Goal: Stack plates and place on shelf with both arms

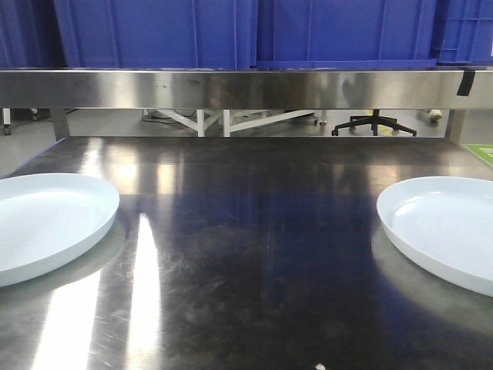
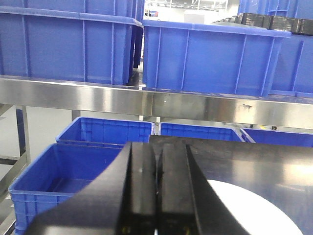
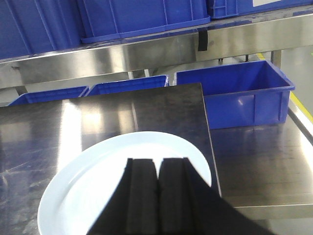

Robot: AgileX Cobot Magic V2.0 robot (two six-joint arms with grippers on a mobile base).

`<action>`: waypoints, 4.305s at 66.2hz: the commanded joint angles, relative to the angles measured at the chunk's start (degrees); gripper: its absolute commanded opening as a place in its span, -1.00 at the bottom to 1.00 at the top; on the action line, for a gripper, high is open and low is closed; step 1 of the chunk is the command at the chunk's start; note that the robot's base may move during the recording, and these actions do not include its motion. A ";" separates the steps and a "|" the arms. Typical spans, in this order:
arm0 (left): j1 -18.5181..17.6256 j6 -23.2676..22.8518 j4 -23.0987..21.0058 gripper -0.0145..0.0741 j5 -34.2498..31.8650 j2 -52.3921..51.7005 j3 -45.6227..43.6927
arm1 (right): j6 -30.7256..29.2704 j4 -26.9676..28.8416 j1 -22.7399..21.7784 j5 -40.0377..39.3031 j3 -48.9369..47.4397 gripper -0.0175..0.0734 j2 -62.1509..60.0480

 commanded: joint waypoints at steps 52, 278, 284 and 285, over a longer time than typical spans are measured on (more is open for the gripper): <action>0.00 -0.13 -0.41 -0.48 -4.64 -0.90 -0.01 | -0.35 0.07 -0.22 -5.03 -0.07 -0.51 -1.04; -5.33 0.30 5.72 -0.48 37.29 48.36 -60.53 | -7.24 -1.19 -0.12 16.41 -46.70 -0.44 46.05; -5.33 0.30 4.09 -0.48 37.29 48.36 -60.53 | -7.24 -1.19 -0.12 18.84 -46.70 -0.05 46.53; -5.33 0.30 4.11 -0.47 37.29 48.36 -60.53 | -7.24 -1.19 -0.12 19.24 -46.70 0.02 46.68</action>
